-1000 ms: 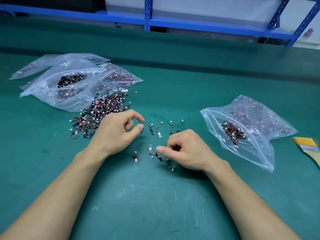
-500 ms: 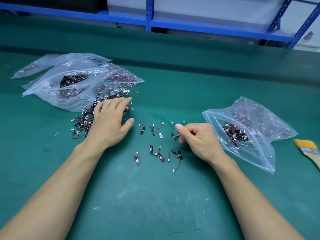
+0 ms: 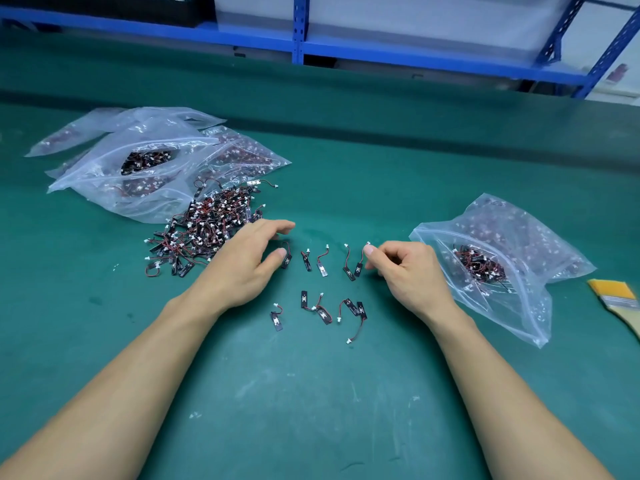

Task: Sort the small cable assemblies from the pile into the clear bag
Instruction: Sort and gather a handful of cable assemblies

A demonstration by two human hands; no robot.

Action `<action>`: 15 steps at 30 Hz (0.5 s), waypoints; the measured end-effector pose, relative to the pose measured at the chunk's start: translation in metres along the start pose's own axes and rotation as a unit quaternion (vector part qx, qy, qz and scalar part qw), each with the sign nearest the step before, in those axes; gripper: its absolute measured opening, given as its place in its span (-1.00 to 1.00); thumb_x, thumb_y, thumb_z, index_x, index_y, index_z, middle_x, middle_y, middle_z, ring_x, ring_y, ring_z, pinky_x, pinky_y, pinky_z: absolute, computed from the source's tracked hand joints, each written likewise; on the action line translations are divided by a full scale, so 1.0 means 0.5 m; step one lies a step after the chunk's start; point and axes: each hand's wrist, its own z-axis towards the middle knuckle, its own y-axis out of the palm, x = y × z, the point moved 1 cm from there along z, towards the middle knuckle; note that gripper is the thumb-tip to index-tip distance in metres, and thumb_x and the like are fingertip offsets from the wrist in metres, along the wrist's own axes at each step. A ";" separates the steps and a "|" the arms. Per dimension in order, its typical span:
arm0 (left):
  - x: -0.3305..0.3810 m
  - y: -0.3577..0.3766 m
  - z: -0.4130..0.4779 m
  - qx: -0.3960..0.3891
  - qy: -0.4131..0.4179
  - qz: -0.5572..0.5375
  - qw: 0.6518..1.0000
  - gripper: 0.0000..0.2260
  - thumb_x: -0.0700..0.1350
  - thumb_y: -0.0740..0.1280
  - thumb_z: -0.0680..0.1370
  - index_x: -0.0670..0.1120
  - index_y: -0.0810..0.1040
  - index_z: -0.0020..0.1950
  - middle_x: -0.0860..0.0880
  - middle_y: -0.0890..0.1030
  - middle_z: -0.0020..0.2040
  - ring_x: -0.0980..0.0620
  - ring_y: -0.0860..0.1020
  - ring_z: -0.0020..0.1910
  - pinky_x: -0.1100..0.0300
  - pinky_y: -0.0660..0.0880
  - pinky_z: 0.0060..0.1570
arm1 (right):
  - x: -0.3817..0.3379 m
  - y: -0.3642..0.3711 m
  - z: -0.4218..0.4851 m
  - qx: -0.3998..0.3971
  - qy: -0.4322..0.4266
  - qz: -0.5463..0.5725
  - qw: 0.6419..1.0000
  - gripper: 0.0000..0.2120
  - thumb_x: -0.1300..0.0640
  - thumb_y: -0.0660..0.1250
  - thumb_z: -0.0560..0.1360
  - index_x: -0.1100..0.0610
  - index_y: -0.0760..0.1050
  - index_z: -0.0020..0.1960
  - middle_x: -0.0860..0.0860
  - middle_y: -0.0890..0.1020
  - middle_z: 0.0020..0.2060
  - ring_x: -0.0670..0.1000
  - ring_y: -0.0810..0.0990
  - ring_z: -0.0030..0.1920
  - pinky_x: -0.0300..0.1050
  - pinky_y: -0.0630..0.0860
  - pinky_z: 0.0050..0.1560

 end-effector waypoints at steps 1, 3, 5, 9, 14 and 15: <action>-0.004 -0.001 0.000 -0.004 -0.012 -0.002 1.000 -0.63 -0.19 0.30 0.61 -0.06 0.43 0.42 0.03 0.52 0.28 0.04 0.45 0.29 0.14 0.32 0.35 | 0.001 0.001 0.001 0.001 0.003 0.000 1.000 -0.66 -0.09 0.35 0.56 -0.03 0.59 -0.36 0.07 0.51 -0.46 -0.07 0.32 -0.46 -0.12 0.30 -0.36; -0.010 -0.005 0.001 -0.006 -0.029 -0.002 1.000 -0.62 -0.19 0.29 0.62 -0.07 0.42 0.44 0.01 0.51 0.31 0.04 0.42 0.32 0.17 0.28 0.37 | 0.003 0.001 0.002 -0.001 0.011 0.000 1.000 -0.67 -0.09 0.37 0.55 -0.04 0.59 -0.36 0.03 0.55 -0.46 -0.08 0.34 -0.45 -0.13 0.31 -0.36; -0.014 -0.011 0.002 -0.004 -0.037 -0.007 0.999 -0.63 -0.20 0.28 0.62 -0.08 0.43 0.43 0.01 0.52 0.31 0.03 0.43 0.33 0.14 0.28 0.39 | 0.005 0.002 0.002 -0.003 0.016 0.002 1.000 -0.67 -0.06 0.39 0.55 -0.04 0.58 -0.37 -0.07 0.52 -0.50 -0.12 0.32 -0.47 -0.23 0.27 -0.40; -0.007 -0.011 0.000 0.005 -0.022 -0.009 1.000 -0.67 -0.19 0.30 0.61 -0.03 0.49 0.38 0.12 0.52 0.23 0.09 0.45 0.28 0.19 0.30 0.33 | 0.006 0.003 0.001 -0.004 0.016 0.003 1.000 -0.68 -0.02 0.40 0.55 -0.03 0.58 -0.37 -0.18 0.45 -0.56 -0.12 0.32 -0.50 -0.32 0.26 -0.42; 0.009 -0.011 0.000 0.019 0.007 -0.009 1.000 -0.77 -0.19 0.38 0.56 -0.03 0.61 0.21 0.08 0.59 0.14 0.04 0.51 0.18 0.07 0.40 0.28 | 0.007 0.002 0.002 -0.001 0.019 0.002 1.000 -0.69 -0.02 0.41 0.54 -0.02 0.58 -0.37 -0.17 0.46 -0.54 -0.11 0.32 -0.48 -0.31 0.27 -0.41; 0.012 -0.011 -0.001 0.020 0.010 -0.016 1.000 -0.79 -0.20 0.40 0.56 -0.04 0.63 0.18 0.07 0.60 0.13 0.03 0.53 0.16 0.04 0.43 0.25 | 0.008 0.003 0.003 -0.002 0.019 0.003 1.000 -0.69 -0.02 0.41 0.54 0.00 0.59 -0.36 -0.17 0.46 -0.54 -0.12 0.32 -0.48 -0.31 0.28 -0.41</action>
